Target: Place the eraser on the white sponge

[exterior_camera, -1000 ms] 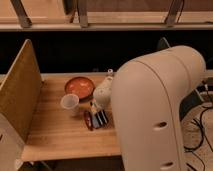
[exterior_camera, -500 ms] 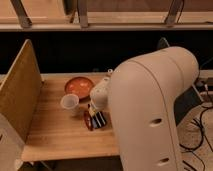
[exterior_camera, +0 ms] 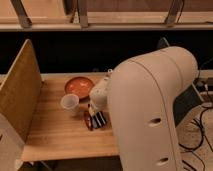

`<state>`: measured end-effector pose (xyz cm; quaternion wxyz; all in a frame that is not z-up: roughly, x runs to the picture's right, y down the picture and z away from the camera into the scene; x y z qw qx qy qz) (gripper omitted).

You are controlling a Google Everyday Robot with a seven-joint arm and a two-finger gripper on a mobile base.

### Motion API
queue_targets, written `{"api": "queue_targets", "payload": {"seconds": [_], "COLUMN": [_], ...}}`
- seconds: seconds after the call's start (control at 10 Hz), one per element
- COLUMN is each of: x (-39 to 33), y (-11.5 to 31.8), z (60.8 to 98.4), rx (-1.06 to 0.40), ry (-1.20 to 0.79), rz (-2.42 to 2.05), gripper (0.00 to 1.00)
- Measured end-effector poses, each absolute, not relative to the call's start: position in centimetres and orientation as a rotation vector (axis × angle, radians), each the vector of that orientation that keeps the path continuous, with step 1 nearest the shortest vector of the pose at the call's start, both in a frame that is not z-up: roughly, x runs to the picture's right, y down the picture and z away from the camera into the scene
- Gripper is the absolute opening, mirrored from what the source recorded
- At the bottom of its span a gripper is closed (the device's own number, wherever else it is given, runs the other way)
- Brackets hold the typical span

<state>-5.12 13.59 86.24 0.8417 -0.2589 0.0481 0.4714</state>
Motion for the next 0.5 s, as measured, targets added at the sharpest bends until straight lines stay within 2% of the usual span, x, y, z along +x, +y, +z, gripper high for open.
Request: {"api": "queue_targets", "payload": {"seconds": [0.1,0.5], "x": [-5.12,-5.11], "y": [13.59,13.58], "z": [86.24,86.24], "rx": [-0.547,-0.547], "ry": [0.102,0.101], "rz": [0.996,0.996], "gripper": [0.79,0.80]}}
